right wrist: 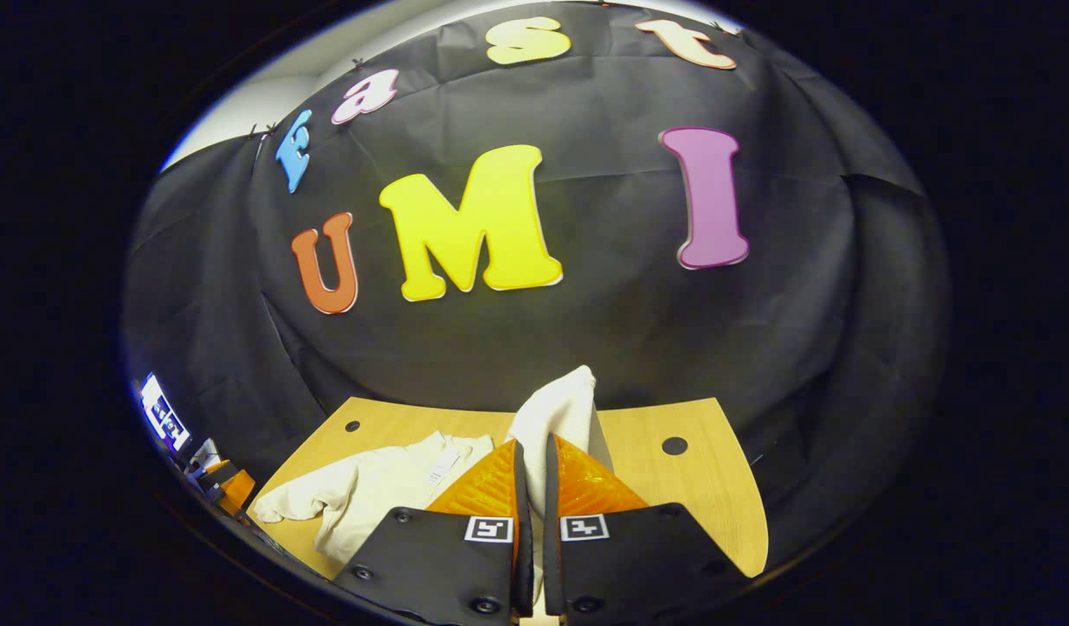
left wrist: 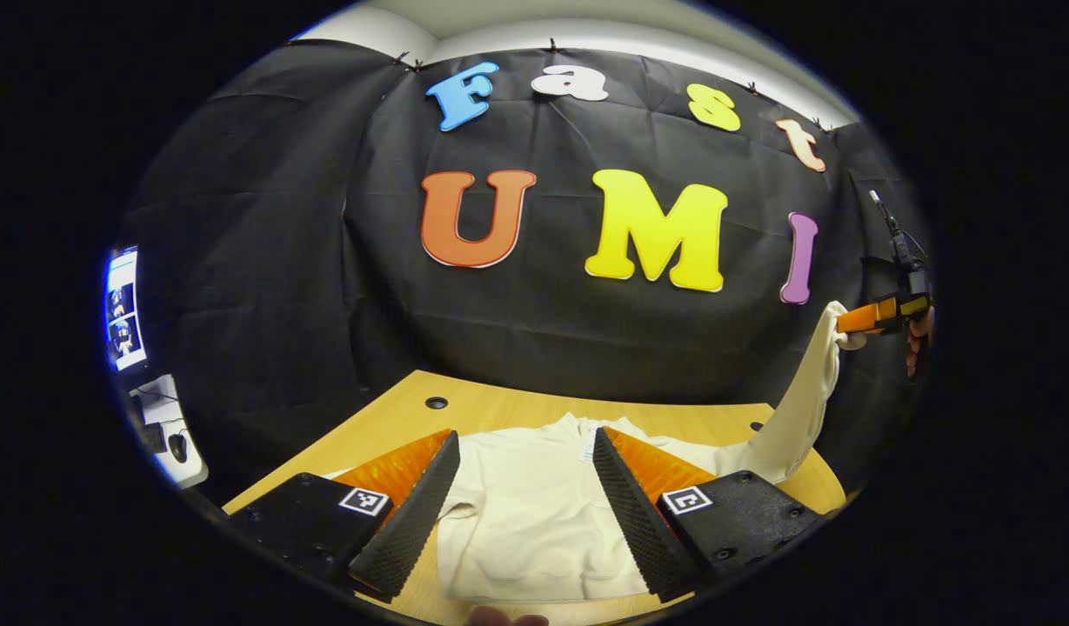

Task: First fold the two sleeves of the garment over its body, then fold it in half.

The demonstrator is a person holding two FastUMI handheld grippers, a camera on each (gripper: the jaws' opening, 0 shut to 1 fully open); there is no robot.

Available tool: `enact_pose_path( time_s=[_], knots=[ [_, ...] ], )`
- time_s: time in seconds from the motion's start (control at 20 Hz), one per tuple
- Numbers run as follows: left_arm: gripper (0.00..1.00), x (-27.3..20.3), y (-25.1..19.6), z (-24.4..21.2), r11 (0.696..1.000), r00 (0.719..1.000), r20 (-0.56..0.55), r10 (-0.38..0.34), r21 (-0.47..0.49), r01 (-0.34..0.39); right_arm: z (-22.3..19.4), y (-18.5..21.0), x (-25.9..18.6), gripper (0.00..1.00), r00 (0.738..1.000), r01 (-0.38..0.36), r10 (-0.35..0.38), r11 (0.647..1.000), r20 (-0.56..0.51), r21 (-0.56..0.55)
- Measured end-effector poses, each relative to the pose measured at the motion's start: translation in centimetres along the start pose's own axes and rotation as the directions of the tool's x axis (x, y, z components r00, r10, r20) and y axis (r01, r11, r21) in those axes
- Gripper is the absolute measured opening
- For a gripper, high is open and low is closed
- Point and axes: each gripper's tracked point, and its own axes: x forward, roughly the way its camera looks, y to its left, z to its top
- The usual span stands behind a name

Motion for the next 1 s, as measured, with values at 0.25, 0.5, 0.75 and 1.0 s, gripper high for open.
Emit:
enact_pose_path(
  time_s=[0.25,0.5,0.75,1.0],
  knots=[
    [0.98,-1.0,4.5,0.6,0.995,0.994,0.029,0.102,-0.003,-0.102,-0.5,7.5,4.8,0.05,0.994,-0.108,0.106,0.993,-0.036,-0.053],
    [0.98,-2.1,8.9,1.1,0.982,0.981,0.051,0.189,0.018,-0.19,-2.8,13.1,9.9,0.05,0.979,-0.183,0.173,0.979,-0.106,-0.09],
    [0.98,-3.0,11.2,0.3,0.974,0.973,0.031,0.227,0.012,-0.228,-7.7,19.0,15.3,0.05,0.947,-0.273,0.237,0.95,-0.218,-0.154],
    [0.98,-3.9,12.9,1.1,0.969,0.968,0.045,0.248,-0.022,-0.247,-16.0,24.8,20.9,0.05,0.909,-0.334,0.25,0.915,-0.333,-0.225]
  ],
)
